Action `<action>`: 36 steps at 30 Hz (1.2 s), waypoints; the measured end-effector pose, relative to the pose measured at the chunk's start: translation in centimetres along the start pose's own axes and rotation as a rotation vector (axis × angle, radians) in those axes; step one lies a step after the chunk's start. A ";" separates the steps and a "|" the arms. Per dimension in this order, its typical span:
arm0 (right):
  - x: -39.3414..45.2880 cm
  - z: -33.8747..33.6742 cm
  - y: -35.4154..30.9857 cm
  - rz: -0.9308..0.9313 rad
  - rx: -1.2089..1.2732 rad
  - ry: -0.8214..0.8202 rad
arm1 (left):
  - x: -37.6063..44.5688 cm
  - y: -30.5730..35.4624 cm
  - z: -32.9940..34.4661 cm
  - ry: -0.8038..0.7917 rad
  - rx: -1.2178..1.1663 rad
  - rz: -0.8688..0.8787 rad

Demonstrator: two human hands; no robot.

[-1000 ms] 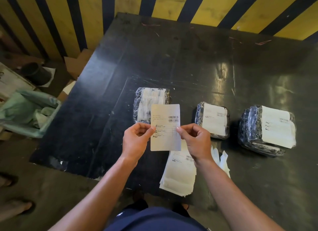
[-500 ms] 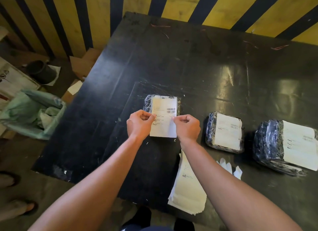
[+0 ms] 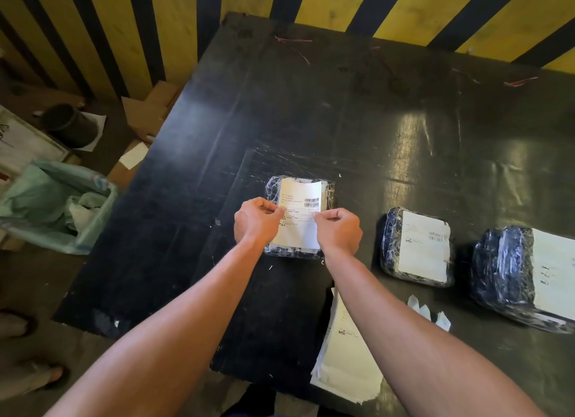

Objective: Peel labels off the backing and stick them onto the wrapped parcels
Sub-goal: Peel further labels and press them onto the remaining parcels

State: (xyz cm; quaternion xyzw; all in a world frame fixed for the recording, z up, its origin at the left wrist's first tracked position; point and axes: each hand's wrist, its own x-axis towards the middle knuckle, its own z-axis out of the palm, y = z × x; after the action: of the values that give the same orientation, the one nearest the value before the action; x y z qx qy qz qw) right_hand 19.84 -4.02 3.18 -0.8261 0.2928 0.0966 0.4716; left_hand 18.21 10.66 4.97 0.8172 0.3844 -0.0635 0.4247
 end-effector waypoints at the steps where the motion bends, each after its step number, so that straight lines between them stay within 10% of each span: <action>1: 0.1 0.1 0.1 -0.005 -0.008 0.002 | 0.0 -0.1 0.1 -0.003 0.006 -0.005; 13: 0.4 -0.2 0.6 -0.153 -0.226 0.050 | 0.7 -1.4 -0.1 0.080 0.193 0.163; 17: 0.1 -1.3 2.5 -0.636 -0.380 0.108 | 0.5 -3.9 -0.6 0.115 0.386 0.695; 21: -1.6 -1.6 4.5 -1.061 -0.595 -0.172 | -0.7 -7.0 0.2 -0.152 0.567 0.966; 36: 4.1 0.1 1.2 -0.829 -0.945 -0.320 | -1.2 -8.4 1.2 -0.319 0.556 0.836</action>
State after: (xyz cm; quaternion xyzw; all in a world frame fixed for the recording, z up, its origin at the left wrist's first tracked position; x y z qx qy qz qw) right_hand 22.50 -6.02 0.49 -0.9645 -0.1983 0.1470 0.0934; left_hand 11.90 11.91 -0.68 0.9628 -0.0754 -0.1120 0.2341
